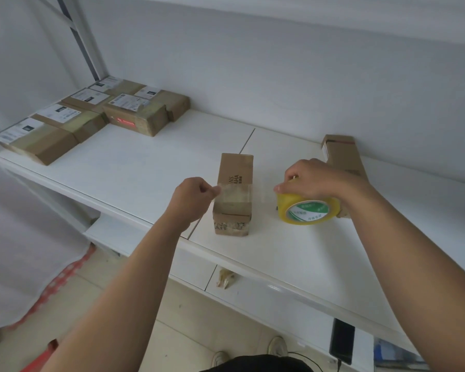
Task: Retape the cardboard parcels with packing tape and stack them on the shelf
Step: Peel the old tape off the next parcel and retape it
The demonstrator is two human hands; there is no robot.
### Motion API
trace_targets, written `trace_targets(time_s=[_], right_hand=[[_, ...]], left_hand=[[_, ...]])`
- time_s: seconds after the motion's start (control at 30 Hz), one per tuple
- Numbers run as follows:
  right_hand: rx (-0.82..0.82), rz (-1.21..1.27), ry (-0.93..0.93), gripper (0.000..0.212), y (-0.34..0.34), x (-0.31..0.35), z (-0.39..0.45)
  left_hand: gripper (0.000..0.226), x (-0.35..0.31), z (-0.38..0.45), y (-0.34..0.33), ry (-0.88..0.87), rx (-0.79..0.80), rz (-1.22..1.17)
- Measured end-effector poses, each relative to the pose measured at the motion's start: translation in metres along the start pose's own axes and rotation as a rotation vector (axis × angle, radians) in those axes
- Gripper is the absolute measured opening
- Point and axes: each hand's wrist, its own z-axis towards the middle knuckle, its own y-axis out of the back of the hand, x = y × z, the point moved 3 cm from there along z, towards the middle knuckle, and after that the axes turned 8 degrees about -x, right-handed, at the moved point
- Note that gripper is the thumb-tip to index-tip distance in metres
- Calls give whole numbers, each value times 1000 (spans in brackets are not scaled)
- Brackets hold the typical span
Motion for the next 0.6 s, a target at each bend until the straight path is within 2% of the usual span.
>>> trace_targets(time_s=[0.3, 0.6], right_hand=[[15, -53, -28, 39, -13, -3, 0], [18, -50, -48, 39, -16, -5, 2]], left_hand=[[44, 2, -1, -7, -4, 75, 168], [46, -1, -1, -8, -37, 116, 275]])
